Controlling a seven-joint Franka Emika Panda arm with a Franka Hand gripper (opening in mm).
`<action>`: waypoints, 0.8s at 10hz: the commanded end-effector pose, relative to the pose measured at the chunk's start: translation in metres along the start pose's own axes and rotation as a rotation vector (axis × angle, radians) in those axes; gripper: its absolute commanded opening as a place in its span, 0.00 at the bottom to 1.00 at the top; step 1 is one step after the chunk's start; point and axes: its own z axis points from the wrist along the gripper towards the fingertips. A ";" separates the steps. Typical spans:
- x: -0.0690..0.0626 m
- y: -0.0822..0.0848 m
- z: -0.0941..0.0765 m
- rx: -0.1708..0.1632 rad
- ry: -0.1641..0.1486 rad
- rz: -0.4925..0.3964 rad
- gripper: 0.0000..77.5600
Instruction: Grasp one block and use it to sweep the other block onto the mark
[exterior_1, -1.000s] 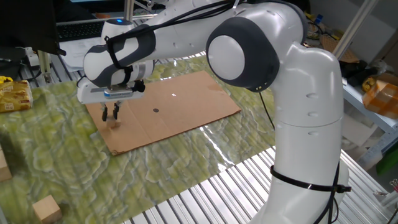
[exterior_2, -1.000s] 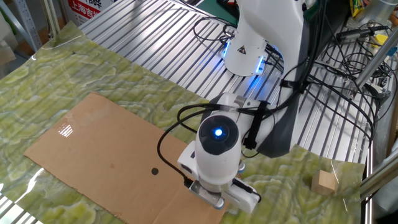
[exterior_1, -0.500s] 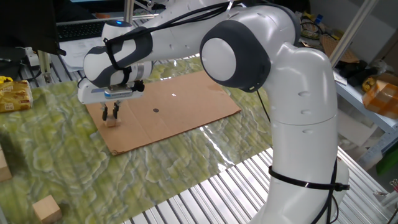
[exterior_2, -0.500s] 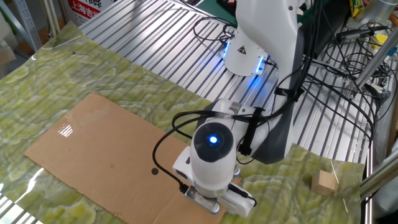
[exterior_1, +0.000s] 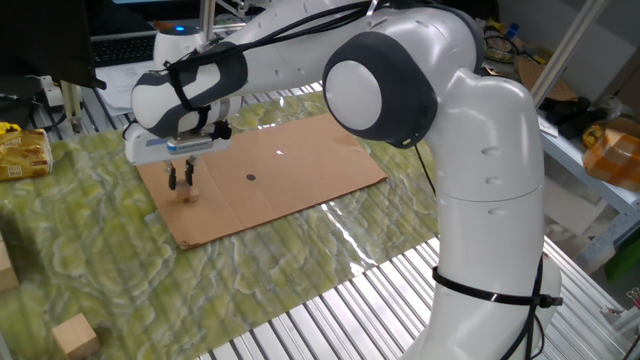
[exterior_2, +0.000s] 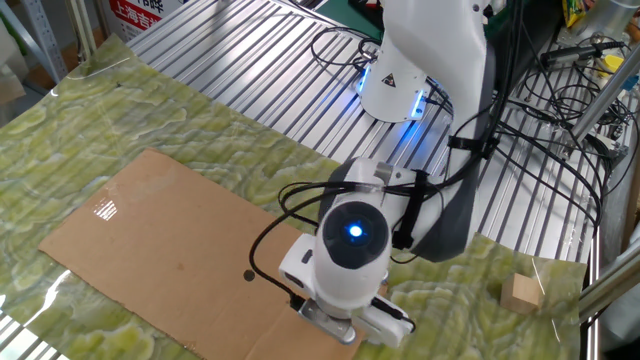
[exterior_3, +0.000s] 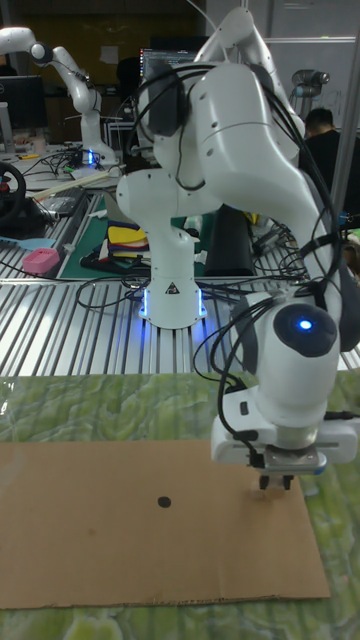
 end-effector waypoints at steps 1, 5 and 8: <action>-0.003 -0.035 -0.006 -0.001 -0.009 -0.011 0.01; -0.003 -0.044 -0.003 0.006 -0.009 -0.018 0.01; -0.009 -0.062 -0.006 0.013 -0.005 -0.041 0.01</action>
